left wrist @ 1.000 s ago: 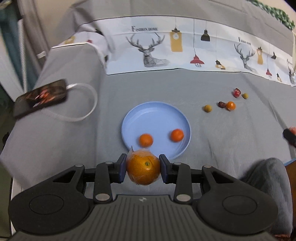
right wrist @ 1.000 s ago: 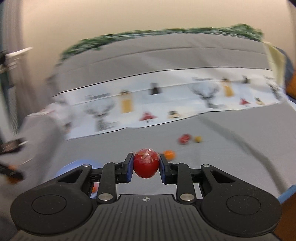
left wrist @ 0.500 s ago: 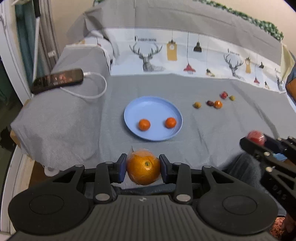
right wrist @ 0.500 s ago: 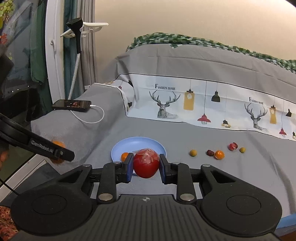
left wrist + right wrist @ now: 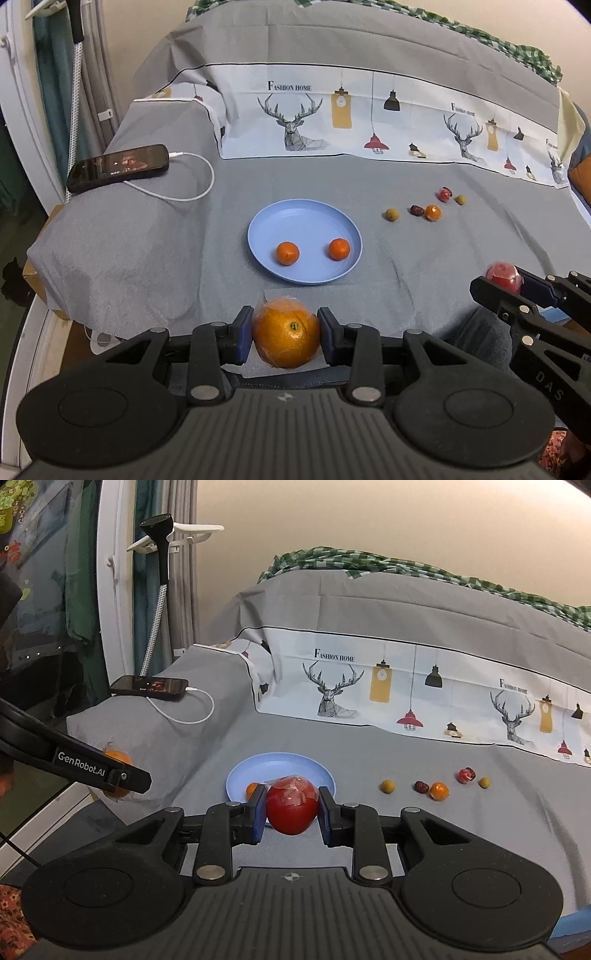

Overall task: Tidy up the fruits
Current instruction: 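Carry the wrapped orange and red fruit toward the plate with both tools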

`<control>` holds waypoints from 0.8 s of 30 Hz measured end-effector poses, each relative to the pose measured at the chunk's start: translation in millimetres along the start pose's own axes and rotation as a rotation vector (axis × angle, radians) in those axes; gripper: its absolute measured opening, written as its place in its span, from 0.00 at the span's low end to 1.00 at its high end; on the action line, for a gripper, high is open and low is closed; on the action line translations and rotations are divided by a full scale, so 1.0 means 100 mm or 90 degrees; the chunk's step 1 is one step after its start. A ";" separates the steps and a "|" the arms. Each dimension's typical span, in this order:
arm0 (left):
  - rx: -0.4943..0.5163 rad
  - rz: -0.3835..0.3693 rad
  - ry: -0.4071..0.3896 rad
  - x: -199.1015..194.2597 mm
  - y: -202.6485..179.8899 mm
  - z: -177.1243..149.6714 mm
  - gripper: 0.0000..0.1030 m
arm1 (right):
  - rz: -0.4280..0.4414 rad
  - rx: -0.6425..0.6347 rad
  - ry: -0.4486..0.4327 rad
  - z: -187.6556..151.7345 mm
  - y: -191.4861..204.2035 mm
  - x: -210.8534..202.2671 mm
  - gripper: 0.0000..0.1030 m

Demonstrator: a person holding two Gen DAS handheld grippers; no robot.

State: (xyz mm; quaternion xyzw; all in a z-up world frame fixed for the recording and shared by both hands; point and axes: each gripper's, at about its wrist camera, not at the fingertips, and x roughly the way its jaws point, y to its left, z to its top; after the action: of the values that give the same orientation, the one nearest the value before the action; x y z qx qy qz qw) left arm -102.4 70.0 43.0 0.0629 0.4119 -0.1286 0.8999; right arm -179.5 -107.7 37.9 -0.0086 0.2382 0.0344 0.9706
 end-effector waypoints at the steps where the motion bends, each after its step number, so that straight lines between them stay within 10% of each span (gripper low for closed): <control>1: -0.002 0.000 0.001 0.01 0.01 0.00 0.39 | 0.001 0.000 0.001 0.00 0.00 0.01 0.29; 24: -0.026 0.002 0.070 0.81 0.28 0.39 0.39 | 0.006 -0.020 0.106 0.10 0.09 0.81 0.29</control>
State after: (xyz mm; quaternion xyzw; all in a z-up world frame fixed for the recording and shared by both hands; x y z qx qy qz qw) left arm -15.7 73.5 7.3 0.0523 0.4633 -0.1153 0.8771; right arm -103.8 -93.1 9.3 -0.0255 0.3172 0.0421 0.9471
